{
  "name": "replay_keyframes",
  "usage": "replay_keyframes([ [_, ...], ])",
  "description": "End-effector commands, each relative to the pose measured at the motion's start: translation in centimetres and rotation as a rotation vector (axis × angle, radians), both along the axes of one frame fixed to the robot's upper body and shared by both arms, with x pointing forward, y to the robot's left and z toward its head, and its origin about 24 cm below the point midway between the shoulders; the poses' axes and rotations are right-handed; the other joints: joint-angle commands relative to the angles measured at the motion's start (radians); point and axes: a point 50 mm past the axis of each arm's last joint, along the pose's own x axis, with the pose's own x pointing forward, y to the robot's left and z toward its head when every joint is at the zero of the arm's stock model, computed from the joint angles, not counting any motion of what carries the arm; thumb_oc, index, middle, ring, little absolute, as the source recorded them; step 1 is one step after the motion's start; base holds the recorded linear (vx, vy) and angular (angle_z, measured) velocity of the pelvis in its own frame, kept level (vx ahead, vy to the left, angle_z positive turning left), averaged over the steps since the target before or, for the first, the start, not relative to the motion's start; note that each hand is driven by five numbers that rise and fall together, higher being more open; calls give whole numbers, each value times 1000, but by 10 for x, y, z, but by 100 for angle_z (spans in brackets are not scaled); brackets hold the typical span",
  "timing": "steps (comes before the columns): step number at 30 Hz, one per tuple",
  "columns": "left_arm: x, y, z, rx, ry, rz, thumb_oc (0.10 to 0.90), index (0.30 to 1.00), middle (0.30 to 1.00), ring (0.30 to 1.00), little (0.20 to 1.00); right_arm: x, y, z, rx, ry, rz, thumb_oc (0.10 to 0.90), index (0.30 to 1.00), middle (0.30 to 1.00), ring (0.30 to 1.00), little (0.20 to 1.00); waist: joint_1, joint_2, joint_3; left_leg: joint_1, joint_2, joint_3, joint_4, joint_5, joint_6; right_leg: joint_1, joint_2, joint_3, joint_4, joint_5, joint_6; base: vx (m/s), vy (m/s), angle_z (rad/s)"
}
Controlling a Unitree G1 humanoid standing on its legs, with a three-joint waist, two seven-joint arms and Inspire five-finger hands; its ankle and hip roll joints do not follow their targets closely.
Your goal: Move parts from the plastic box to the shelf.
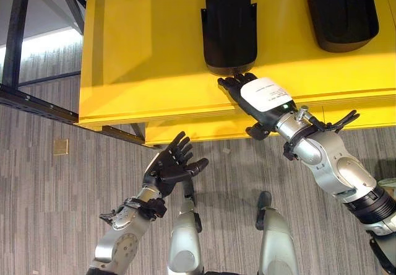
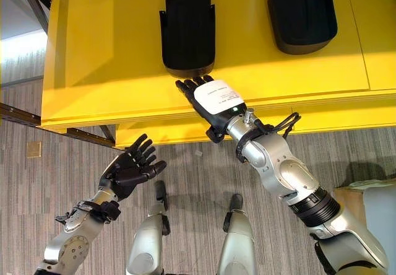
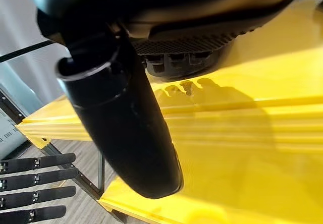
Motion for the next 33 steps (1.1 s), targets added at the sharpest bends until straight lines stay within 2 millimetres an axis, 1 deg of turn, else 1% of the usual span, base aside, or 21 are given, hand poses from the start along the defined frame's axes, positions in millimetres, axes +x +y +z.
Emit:
replay_keyframes([
  [1, 0, 3, 32, 41, -168, -35, 900, 1000, 1000, 1000, 1000, -19, 30, 68, 78, -291, 170, 900, 1000, 1000, 1000, 1000, -9, -63, -57, 125, -26, -14, 5, -130, -80, 96, 84, -14, -176, 25, -62, 0, 0, 0],
  [4, 3, 4, 25, 39, -158, -31, 900, 1000, 1000, 1000, 1000, -18, 27, 69, 100, -289, 179, 900, 1000, 1000, 1000, 1000, -11, -62, -62, 125, -30, -14, 8, -135, -77, 97, 82, -14, -173, 23, -60, 0, 0, 0],
  [8, 11, 3, 12, 46, -157, -12, 900, 1000, 1000, 1000, 1000, -14, 29, 66, 115, -290, 203, 900, 1000, 1000, 1000, 1000, -16, -75, -68, 115, -26, -11, 18, -140, -78, 86, 86, -14, -165, 23, -60, -2, -10, 0],
  [10, 14, 0, 9, 51, -159, -8, 900, 1000, 1000, 1000, 1000, -13, 31, 66, 122, -288, 209, 900, 1000, 1000, 1000, 1000, -18, -80, -67, 111, -22, -9, 22, -142, -78, 84, 88, -14, -164, 24, -60, -6, -47, 1],
  [12, 20, -8, 2, 61, -156, 11, 900, 1000, 1000, 1000, 1000, -9, 34, 62, 141, -287, 215, 900, 1000, 1000, 1000, 1000, -26, -90, -67, 105, -12, -5, 31, -144, -80, 85, 94, -13, -164, 27, -59, 2, -58, 2],
  [14, 22, -9, 0, 63, -157, 15, 900, 1000, 1000, 1000, 1000, -9, 35, 62, 144, -291, 218, 900, 1000, 1000, 1000, 1000, -28, -93, -66, 104, -11, -4, 33, -144, -79, 85, 95, -12, -165, 28, -59, 4, -37, 2],
  [15, 26, -15, -1, 67, -158, 28, 900, 1000, 1000, 1000, 1000, -6, 36, 59, 144, -300, 228, 900, 1000, 1000, 1000, 1000, -32, -99, -66, 102, -6, -1, 36, -145, -79, 86, 98, -10, -167, 29, -58, 4, -39, -1],
  [19, 29, -19, -2, 70, -153, 38, 900, 1000, 1000, 1000, 1000, -7, 39, 58, 149, -307, 248, 900, 1000, 1000, 1000, 1000, -38, -104, -64, 95, -1, -1, 45, -147, -79, 85, 103, -7, -162, 27, -58, 1, -11, -1],
  [23, 36, -28, -2, 76, -155, 48, 900, 1000, 1000, 1000, 1000, -5, 42, 58, 164, -319, 265, 900, 1000, 1000, 1000, 1000, -44, -112, -62, 87, 3, -1, 54, -149, -78, 84, 110, -2, -160, 27, -57, 0, 0, 0],
  [30, 42, -35, -2, 86, -154, 65, 900, 1000, 1000, 1000, 1000, -1, 45, 54, 173, -312, 264, 900, 1000, 1000, 1000, 1000, -49, -121, -59, 80, 5, -4, 63, -151, -76, 85, 116, 2, -161, 27, -57, 0, 0, 0],
  [33, 43, -35, 0, 87, -161, 68, 900, 1000, 1000, 1000, 1000, 1, 45, 52, 176, -316, 255, 900, 1000, 1000, 1000, 1000, -49, -124, -56, 76, 5, -3, 64, -151, -76, 81, 118, 4, -160, 27, -59, 0, 0, 0],
])
